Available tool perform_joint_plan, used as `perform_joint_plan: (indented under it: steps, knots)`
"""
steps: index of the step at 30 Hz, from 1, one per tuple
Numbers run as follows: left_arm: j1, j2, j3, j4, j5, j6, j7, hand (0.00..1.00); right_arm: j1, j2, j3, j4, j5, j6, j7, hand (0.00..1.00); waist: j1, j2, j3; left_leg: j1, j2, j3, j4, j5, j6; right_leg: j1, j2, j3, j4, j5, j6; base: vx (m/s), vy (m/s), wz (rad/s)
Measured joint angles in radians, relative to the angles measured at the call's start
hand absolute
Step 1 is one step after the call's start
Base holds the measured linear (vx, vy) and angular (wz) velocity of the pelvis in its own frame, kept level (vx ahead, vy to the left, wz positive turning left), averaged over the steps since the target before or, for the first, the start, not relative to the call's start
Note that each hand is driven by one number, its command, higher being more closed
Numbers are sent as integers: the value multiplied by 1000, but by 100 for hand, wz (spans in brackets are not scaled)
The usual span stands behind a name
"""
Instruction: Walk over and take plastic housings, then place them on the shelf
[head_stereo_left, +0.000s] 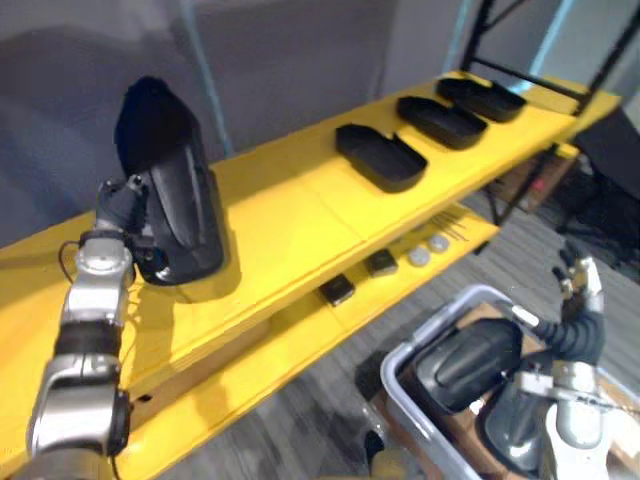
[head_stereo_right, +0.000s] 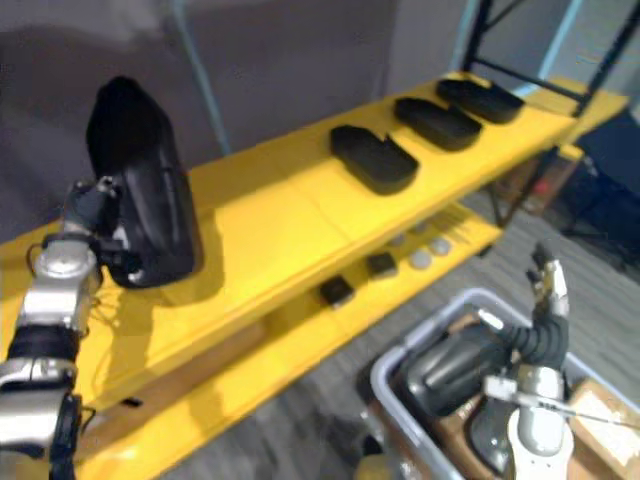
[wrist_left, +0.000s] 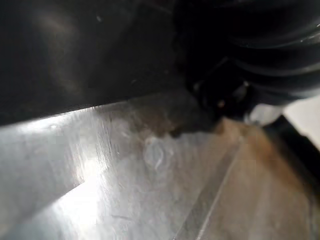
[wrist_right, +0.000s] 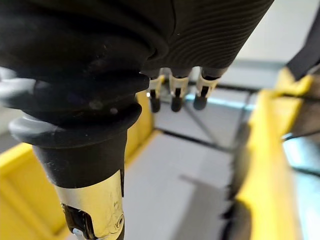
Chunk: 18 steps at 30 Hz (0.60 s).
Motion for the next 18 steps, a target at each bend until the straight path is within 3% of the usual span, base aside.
perform_joint_plan:
  steps: [4, 10, 18]
  knots:
    - [-15, -9, 1, 69, -62, 76, 96, 100, 51, 28, 11, 0, 71, 46, 7, 0, -44, 35, 16, -8, 0, 46, -11, 8, -10, -43, 14, 46, 3, 8, -3, -31, -34, -34]
    - [-34, -27, 73, 85, -144, 84, 205, 100, 82, 47, 102, -46, 51, 51, 4, 0, -67, 65, 85, -24, -1, 88, -26, 27, -10, -89, 27, 82, 9, 23, -8, -64, -34, -18]
    - [-72, -125, 190, 60, -227, 84, 355, 100, 67, 34, 187, -144, 43, 66, -36, 0, -68, 73, 161, -73, 2, 150, -20, 47, -2, -149, 32, 99, 10, 39, -14, -90, -42, -7]
